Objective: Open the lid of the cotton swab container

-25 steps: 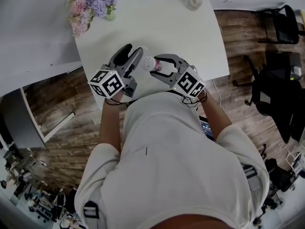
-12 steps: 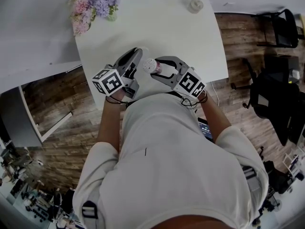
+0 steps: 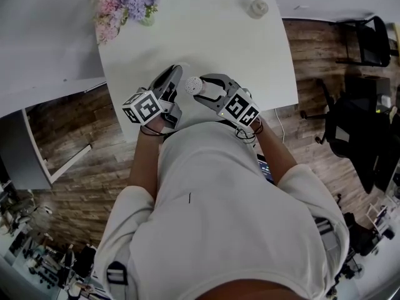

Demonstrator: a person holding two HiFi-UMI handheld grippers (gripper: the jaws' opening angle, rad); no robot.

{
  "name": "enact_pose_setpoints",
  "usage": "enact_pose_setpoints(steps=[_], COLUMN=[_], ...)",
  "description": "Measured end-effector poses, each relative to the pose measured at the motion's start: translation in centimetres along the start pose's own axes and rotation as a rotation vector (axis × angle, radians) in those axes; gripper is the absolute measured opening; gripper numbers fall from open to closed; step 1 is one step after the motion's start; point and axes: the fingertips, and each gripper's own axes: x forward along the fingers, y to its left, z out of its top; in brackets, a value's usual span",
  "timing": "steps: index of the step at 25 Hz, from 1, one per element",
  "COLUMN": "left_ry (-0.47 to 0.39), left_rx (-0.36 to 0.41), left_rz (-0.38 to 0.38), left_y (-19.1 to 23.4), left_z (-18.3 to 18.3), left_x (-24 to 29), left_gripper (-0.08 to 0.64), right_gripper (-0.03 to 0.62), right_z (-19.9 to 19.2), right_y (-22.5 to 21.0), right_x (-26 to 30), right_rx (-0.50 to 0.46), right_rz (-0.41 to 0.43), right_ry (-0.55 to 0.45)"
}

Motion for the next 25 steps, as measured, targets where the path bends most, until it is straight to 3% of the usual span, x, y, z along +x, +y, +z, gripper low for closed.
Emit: enact_pose_setpoints(steps=[6, 13, 25], left_ry=[-0.026, -0.015, -0.017], left_rx=[0.003, 0.085, 0.043], left_rz=[0.034, 0.091, 0.152], left_y=[1.0, 2.4, 6.7], left_z=[0.2, 0.8, 0.9], left_x=[-0.8, -1.7, -3.6], left_gripper=[0.071, 0.071, 0.069], right_gripper=[0.230, 0.230, 0.219], right_z=[-0.3, -0.7, -1.0], right_y=[-0.4, -0.9, -2.1], right_x=[1.2, 3.6, 7.7], right_rx=[-0.003, -0.033, -0.028], right_rz=[-0.017, -0.016, -0.016], right_ry=[0.020, 0.066, 0.119])
